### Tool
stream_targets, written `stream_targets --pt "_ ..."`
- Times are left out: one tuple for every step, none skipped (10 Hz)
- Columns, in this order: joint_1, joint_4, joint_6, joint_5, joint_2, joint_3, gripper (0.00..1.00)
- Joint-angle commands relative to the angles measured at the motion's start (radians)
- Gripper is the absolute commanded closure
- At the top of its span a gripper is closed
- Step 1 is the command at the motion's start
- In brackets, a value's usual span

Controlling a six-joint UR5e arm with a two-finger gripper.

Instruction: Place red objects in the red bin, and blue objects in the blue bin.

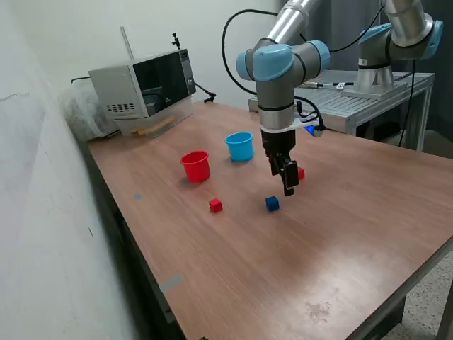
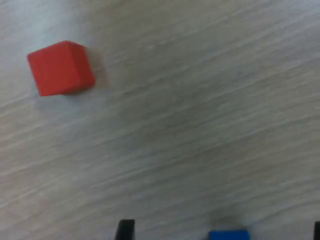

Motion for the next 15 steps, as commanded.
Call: stream_targets --pt "0.012 -0.012 0.001 -0.001 0.027 -0.028 0.0" --pt "0.012 -0.02 0.001 -0.001 0.035 -0.04 0.0" --pt "0.012 -0.023 0.001 -0.001 0.043 -0.051 0.0" --pt "0.012 -0.03 0.002 -0.001 0.052 -0.061 0.0" --pt "0.012 -0.039 0.001 -0.003 0.055 -0.071 0.0" --pt "0.012 -0.046 0.001 -0.003 0.06 -0.074 0.0" --pt "0.011 -0.058 0.002 -0.003 0.061 -0.078 0.0" --pt "0.002 -0.072 0.001 -0.003 0.061 -0.08 0.0" --pt "-0.003 -0.078 0.002 -0.004 0.061 -0.078 0.0" --pt "-0.006 -0.087 0.002 -0.006 0.063 -0.078 0.0" --pt "-0.015 -0.089 0.002 -0.016 0.064 -0.077 0.0" --pt "-0.021 -0.089 0.002 -0.016 0.064 -0.074 0.0" --pt "-0.026 -0.095 0.002 -0.016 0.064 -0.066 0.0" --pt "-0.027 -0.099 0.001 -0.016 0.063 -0.065 0.0" --pt "-0.027 -0.101 0.002 -0.016 0.063 -0.062 0.0"
